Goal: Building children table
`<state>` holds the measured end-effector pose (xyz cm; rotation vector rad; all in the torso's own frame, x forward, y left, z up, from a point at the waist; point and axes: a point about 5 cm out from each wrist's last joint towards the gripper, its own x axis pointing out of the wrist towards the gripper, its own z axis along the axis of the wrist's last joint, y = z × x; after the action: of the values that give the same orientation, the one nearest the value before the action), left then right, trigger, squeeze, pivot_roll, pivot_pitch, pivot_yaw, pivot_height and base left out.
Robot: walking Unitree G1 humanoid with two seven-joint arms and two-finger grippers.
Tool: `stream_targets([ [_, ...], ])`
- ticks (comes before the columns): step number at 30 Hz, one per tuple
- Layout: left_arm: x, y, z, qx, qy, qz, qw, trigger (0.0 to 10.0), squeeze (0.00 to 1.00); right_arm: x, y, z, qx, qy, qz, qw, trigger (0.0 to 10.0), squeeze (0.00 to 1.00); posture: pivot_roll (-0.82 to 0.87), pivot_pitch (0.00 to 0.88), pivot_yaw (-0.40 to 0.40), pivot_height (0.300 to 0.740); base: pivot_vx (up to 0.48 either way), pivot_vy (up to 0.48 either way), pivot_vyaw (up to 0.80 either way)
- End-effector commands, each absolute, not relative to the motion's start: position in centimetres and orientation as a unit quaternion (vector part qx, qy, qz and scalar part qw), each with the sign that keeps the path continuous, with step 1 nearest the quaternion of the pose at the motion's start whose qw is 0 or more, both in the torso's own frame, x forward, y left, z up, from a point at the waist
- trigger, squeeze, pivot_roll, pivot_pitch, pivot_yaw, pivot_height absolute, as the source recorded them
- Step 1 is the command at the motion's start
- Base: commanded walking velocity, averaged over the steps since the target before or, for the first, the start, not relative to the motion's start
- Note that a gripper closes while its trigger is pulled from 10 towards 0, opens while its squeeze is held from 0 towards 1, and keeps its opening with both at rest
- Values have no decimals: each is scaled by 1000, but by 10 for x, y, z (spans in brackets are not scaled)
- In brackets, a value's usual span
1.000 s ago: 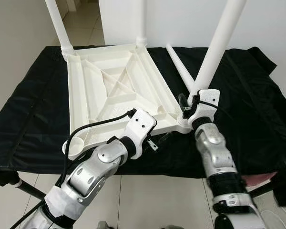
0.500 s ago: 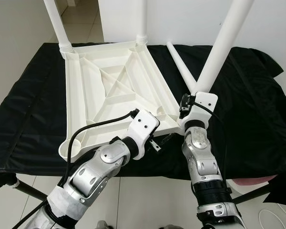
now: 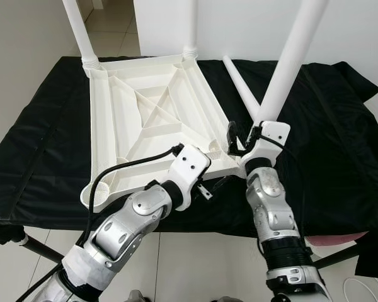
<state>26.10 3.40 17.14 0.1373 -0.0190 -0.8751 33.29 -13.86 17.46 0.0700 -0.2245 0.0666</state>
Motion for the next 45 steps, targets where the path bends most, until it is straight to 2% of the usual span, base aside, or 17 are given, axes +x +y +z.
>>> stream_targets([
  [1, 255, 29, 171, 74, -7, -489, 869, 10000, 0, 336, -139, 178, 32, -115, 59, 991, 10000, 0, -98, 41, 34, 740, 0, 0, 0],
  [8, 257, 29, 173, 74, -9, -487, 870, 10000, 0, 342, -165, 176, -15, -98, 131, 986, 10000, 0, -100, 42, 36, 740, 0, 0, 0],
  [30, 258, 28, 174, 76, -10, -489, 869, 10000, 0, 341, -188, 154, -92, -23, 289, 952, 10000, 0, -96, 38, 44, 740, 0, 0, 0],
  [31, 258, 28, 174, 76, -10, -491, 868, 10000, 0, 343, -191, 155, -95, -21, 294, 951, 5686, 0, -99, 36, 48, 740, 0, 0, 0],
  [34, 258, 28, 174, 76, -10, -492, 867, 10000, 0, 344, -193, 155, -96, -20, 298, 949, 5686, 0, -99, 36, 48, 740, 0, 0, 0],
  [35, 258, 27, 174, 75, -10, -494, 866, 10000, 0, 345, -195, 156, -99, -18, 300, 949, 2431, 0, -102, 35, 47, 740, 0, 0, 0],
  [36, 258, 26, 174, 76, -10, -496, 865, 10000, 0, 346, -198, 157, -101, -16, 301, 948, 0, 0, -102, 35, 47, 740, 0, 0, 0],
  [45, 257, 22, 175, 75, -11, -501, 862, 10000, 0, 350, -206, 154, -97, -5, 294, 951, 78, 0, -105, 33, 46, 740, 0, 0, 0],
])
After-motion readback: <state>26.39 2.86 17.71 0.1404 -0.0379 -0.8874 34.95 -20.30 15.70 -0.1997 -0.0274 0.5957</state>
